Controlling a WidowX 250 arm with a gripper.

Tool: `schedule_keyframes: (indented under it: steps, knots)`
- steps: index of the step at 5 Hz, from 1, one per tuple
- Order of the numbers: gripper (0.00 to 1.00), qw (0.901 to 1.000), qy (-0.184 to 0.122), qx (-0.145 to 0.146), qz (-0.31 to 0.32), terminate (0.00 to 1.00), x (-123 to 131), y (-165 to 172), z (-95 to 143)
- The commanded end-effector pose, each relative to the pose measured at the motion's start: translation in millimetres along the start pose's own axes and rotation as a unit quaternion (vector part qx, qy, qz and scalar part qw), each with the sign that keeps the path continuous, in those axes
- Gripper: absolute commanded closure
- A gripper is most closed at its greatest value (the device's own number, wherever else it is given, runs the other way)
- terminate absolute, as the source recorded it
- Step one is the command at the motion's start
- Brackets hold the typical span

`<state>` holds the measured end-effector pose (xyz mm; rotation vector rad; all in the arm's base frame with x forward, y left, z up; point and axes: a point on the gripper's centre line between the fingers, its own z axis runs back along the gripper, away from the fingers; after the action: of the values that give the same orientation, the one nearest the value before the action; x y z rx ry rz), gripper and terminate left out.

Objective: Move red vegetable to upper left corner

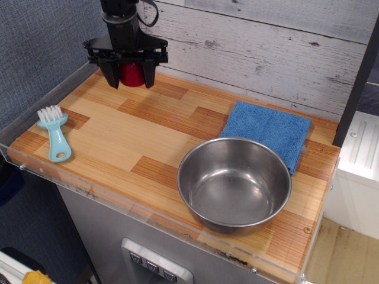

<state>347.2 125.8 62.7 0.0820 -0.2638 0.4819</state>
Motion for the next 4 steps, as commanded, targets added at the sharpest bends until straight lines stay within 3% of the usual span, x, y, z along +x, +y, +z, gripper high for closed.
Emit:
schedule_keyframes:
  steps: [1,4]
  knots:
    - [1.0,1.0,-0.003,0.003,0.001,0.0,11,5,-16]
    - [1.0,0.9995,0.012,-0.013,0.025,0.0,12,11,-41]
